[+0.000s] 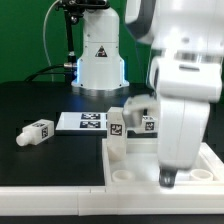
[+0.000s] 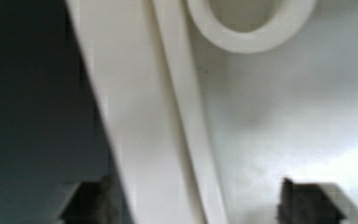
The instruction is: Assemble square table
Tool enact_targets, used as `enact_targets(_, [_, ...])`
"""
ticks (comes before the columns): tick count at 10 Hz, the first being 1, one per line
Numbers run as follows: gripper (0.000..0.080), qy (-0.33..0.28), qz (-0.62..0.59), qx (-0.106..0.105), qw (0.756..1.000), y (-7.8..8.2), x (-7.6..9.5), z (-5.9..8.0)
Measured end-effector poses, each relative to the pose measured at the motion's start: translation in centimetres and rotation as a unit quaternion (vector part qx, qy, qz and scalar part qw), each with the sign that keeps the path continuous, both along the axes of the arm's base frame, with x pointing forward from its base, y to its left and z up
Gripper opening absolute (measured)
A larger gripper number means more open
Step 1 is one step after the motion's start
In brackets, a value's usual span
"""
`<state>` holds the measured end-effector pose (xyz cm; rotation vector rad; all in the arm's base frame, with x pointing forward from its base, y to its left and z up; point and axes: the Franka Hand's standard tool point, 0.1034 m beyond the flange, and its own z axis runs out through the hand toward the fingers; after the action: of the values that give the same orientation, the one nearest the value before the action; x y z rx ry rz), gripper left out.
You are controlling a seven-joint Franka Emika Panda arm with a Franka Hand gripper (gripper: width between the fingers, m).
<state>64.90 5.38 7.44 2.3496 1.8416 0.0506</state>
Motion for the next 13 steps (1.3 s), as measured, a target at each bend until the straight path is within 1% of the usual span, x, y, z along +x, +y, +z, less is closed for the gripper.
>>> enact_targets(1, [0.0631, -0.013, -0.051, 0.013, 0.999, 0.3, -1.5, 1.5])
enact_targets(2, [0.0631, -0.021, -0.094, 0.023, 0.995, 0.5, -2.7, 2.1])
enact_targets(4, [0.0644, -0.018, -0.098, 0.022, 0.995, 0.2, -2.5, 1.5])
enact_targets(6, [0.0648, -0.019, -0.092, 0.021, 0.995, 0.2, -2.7, 1.5])
enact_targets(7, [0.0648, -0.02, -0.059, 0.021, 0.998, 0.2, -3.8, 2.2])
enact_targets(8, [0.0648, -0.014, -0.047, 0.022, 0.999, -0.2, -5.8, 3.5])
enact_targets(9, [0.0648, -0.014, -0.036, 0.025, 0.999, -0.3, -7.5, 5.3])
enact_targets(10, [0.0648, -0.021, -0.029, 0.029, 0.999, -0.8, -8.7, 6.4])
enact_targets(11, [0.0648, -0.021, -0.033, 0.03, 0.999, -1.2, -9.4, 6.1])
enact_targets(12, [0.0648, -0.019, -0.034, 0.029, 0.999, -1.1, -9.3, 5.9])
enact_targets(13, [0.0648, -0.019, -0.034, 0.029, 0.999, -1.2, -9.3, 5.9])
